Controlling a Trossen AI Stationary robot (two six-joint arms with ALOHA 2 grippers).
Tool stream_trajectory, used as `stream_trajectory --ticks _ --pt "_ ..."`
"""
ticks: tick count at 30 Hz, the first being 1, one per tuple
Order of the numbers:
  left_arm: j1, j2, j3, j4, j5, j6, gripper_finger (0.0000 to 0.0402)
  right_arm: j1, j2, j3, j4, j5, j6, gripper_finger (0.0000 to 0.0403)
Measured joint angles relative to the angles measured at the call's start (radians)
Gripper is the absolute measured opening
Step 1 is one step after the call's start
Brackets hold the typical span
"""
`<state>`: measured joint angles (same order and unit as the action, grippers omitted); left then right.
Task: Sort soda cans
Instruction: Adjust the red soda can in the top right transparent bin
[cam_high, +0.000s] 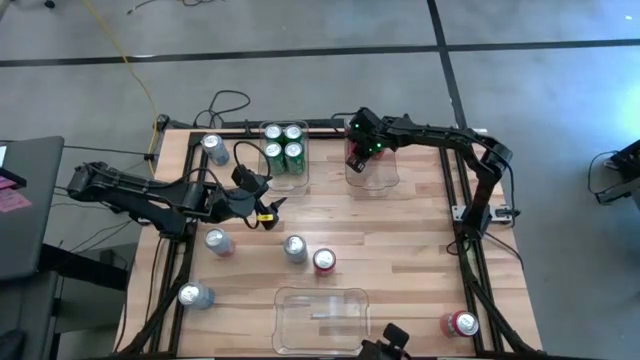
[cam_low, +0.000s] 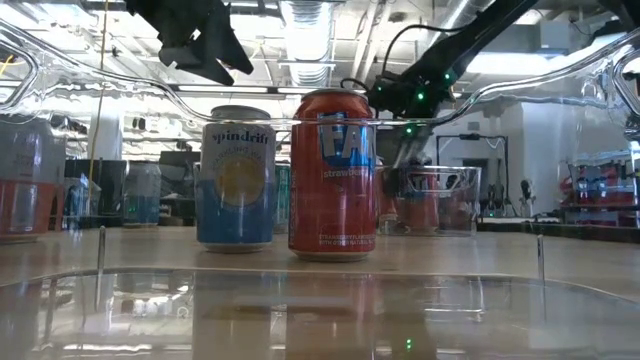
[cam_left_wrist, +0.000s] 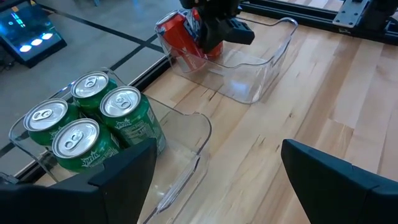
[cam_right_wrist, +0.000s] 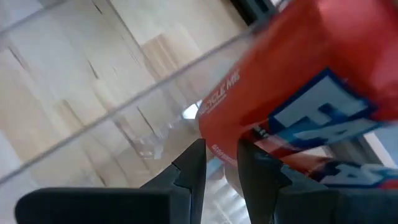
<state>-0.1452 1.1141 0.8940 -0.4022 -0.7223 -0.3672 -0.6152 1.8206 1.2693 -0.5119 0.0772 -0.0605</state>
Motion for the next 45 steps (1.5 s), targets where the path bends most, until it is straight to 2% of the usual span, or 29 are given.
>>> stream_trajectory --ticks 14,25,31,38,45 --pt "0.0 0.0 0.0 0.0 0.0 0.0 0.0338 0.038 -0.002 -0.035 -0.018 0.015 -0.049 0.0104" --pt "0.0 0.0 0.0 0.0 0.0 0.0 0.0338 0.113 -0.002 -0.036 -0.008 0.194 -0.209 0.0059" --pt "0.0 0.0 0.0 0.0 0.0 -0.001 0.0338 0.108 -0.001 -0.036 0.017 0.193 -0.31 0.0043" --pt "0.0 0.0 0.0 0.0 0.0 -0.003 0.0338 0.095 0.0 -0.036 0.059 0.155 -0.5 0.0007" --pt "0.0 0.0 0.0 0.0 0.0 -0.004 0.0338 0.067 0.0 -0.036 0.057 0.127 -0.516 0.0005"
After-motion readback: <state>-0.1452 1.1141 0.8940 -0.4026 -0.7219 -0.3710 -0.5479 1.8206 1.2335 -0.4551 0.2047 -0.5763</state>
